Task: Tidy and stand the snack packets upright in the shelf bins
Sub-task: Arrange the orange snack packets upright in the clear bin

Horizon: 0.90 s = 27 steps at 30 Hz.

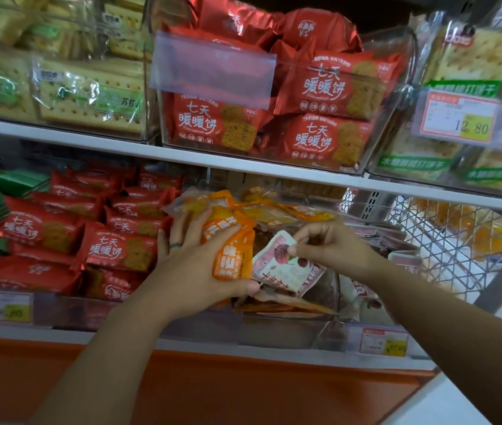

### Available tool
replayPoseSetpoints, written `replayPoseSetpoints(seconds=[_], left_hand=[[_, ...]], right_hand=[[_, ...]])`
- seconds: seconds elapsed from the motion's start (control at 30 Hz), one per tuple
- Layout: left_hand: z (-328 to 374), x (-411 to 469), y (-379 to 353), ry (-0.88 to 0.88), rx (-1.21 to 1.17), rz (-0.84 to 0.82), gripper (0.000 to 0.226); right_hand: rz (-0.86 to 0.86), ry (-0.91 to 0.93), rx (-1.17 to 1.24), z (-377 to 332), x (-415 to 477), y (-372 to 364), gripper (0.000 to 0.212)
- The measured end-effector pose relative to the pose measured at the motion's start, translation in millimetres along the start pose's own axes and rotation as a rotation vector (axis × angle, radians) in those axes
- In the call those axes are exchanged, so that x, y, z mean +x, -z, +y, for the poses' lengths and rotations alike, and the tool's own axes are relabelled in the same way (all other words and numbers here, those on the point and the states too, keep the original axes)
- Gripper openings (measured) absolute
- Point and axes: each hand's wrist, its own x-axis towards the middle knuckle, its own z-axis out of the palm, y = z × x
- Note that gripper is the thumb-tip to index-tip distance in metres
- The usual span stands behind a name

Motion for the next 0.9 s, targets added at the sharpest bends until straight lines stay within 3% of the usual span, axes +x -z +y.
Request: replayPoseSetpoints(seconds=[0.17,0.43,0.8,0.9], left_hand=[[15.4,-6.6,-8.6,-0.025,0.091,-0.085,0.124],[7.7,3.2,-5.9,0.016,0.122,0.053,0.111],[1.5,0.9,-4.4,0.015,0.246,0.046,0.108],[-0.4,1.2,-6.0,0.0,0.25,0.057,0.109]], right_hand=[[0.051,-0.032,0.062,1.1,3.8,-6.1,0.009],[0.02,0.041,0.105,-11.4,5.7,-12.5,0.013],[-0.017,0.273,-0.332,-35.9,10.0,-44.6,0.008],[-0.092,0.388,-0.495,-46.3,9.6,-44.7,0.007]])
